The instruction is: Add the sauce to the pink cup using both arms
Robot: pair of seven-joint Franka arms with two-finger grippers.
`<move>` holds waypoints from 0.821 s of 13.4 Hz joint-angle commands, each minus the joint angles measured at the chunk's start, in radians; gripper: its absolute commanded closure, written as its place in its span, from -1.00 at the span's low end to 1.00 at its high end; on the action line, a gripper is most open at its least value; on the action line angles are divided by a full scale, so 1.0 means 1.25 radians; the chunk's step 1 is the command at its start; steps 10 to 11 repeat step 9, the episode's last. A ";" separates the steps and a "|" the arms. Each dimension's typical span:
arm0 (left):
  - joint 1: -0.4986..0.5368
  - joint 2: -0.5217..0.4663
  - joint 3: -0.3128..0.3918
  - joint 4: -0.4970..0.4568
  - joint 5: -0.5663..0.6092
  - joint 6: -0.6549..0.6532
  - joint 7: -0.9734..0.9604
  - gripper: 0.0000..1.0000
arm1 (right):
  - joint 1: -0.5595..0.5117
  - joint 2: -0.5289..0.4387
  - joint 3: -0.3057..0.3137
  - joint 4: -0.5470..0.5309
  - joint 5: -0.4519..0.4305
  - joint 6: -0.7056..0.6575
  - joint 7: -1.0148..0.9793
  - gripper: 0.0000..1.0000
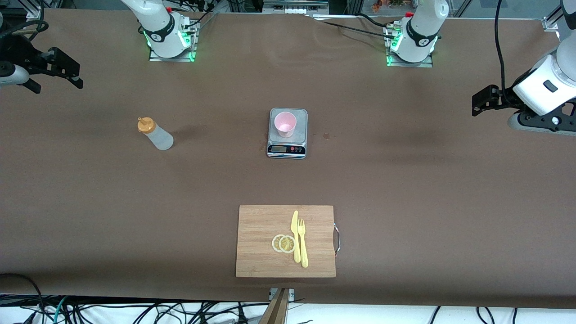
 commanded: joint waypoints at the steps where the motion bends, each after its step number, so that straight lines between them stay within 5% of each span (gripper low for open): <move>1: 0.001 0.002 -0.002 0.012 0.016 -0.001 0.016 -1.00 | -0.001 -0.004 0.001 -0.001 -0.008 0.008 0.014 -1.00; 11: -0.002 0.002 -0.002 0.012 0.012 -0.005 0.016 -1.00 | -0.002 -0.007 -0.004 0.000 -0.011 0.000 0.014 -1.00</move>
